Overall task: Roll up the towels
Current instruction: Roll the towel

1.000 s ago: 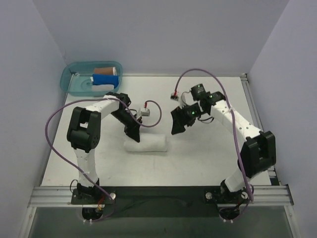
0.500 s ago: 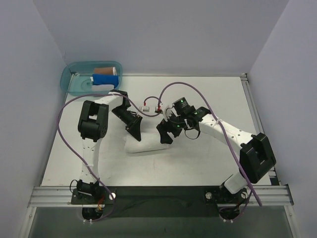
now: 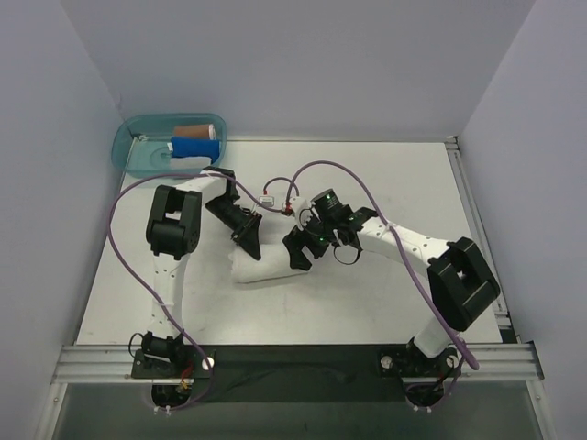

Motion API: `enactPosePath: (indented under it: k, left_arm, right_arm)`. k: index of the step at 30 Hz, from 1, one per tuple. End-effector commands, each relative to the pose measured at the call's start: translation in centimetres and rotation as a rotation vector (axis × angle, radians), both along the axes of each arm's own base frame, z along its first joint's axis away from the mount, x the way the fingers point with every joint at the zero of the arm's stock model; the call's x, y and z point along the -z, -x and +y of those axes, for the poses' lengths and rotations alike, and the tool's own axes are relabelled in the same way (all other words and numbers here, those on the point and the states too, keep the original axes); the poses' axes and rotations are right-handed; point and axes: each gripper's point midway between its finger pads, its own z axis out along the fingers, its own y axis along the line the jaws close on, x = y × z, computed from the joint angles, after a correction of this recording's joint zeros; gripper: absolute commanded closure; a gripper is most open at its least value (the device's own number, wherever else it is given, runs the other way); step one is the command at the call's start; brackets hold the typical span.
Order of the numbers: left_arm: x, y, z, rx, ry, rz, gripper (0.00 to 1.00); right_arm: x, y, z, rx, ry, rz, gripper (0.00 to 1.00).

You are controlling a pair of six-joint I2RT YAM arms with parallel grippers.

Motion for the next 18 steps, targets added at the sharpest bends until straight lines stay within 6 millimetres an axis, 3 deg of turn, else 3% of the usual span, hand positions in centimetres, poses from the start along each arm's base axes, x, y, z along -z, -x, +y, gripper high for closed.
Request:
enactPosePath:
  k: [1, 8, 14, 17, 18]
  left_arm:
    - [5.6, -1.0, 2.4, 0.113, -0.076, -0.126, 0.69]
    - [5.4, -1.7, 2.4, 0.056, -0.049, -0.106, 0.69]
    - [5.6, -1.9, 2.2, 0.017, -0.034, -0.079, 0.67]
    - [5.7, -2.5, 2.3, -0.024, -0.026, -0.062, 0.65]
    - [5.9, -2.6, 2.5, -0.038, -0.027, -0.051, 0.64]
  right_arm:
    - [0.6, -0.5, 0.8, 0.020, -0.014, 0.050, 0.20]
    - [1.2, 0.1, 1.1, 0.014, -0.150, 0.137, 0.22]
    - [1.0, -0.1, 2.3, -0.018, -0.199, 0.154, 0.31]
    - [2.1, -0.2, 2.2, -0.033, -0.188, 0.158, 0.36]
    - [2.6, -0.1, 2.2, -0.030, -0.183, 0.172, 0.42]
